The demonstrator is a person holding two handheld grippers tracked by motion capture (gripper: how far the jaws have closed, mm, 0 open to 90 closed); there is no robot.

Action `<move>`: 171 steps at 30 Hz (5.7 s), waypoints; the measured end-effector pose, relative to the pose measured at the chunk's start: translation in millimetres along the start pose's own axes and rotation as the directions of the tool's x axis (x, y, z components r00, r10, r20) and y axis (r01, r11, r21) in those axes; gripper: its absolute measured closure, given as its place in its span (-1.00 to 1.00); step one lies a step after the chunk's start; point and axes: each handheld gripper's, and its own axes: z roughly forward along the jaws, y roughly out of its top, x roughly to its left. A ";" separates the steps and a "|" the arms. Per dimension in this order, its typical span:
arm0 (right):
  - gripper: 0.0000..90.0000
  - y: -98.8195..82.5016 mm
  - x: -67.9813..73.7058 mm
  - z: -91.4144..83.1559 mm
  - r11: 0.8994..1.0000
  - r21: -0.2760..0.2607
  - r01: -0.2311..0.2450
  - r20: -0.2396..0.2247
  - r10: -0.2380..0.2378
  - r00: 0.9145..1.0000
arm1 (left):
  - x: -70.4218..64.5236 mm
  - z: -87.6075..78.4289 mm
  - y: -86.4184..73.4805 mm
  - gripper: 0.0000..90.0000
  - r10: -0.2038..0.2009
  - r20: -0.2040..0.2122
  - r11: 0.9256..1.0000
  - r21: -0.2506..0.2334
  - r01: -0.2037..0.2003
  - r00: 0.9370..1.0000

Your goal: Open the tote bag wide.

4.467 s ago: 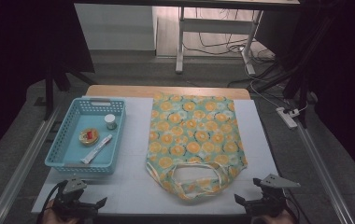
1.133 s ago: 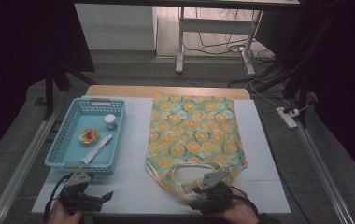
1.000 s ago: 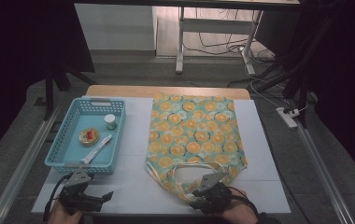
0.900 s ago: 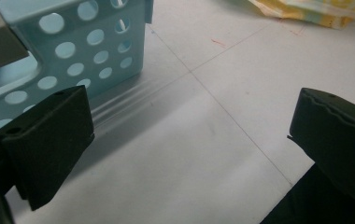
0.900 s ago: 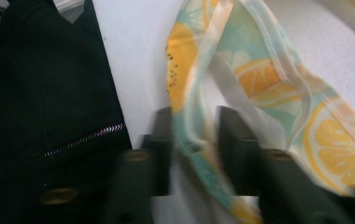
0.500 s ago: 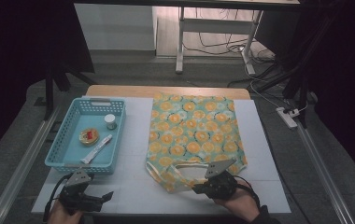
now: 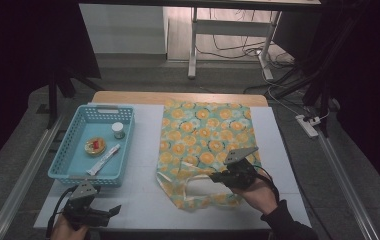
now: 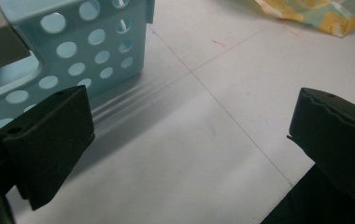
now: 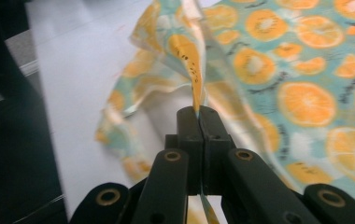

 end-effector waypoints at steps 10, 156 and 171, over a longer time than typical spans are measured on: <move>0.99 16.5 -37.8 4.1 1.000 -0.018 -0.021 0.071 0.023 0.997 | 0.2 0.1 0.0 -0.99 -0.003 -0.001 1.000 -0.001 0.003 1.000; 1.00 72.1 -64.6 35.1 0.998 -0.048 -0.041 0.003 0.041 0.999 | 1.4 -0.4 -0.3 -0.98 -0.019 -0.002 1.000 -0.005 0.019 1.000; 1.00 117.8 -65.6 30.0 0.994 -0.097 -0.051 0.036 0.055 0.998 | 1.5 -0.7 -0.6 -0.98 -0.019 -0.001 1.000 -0.010 0.019 1.000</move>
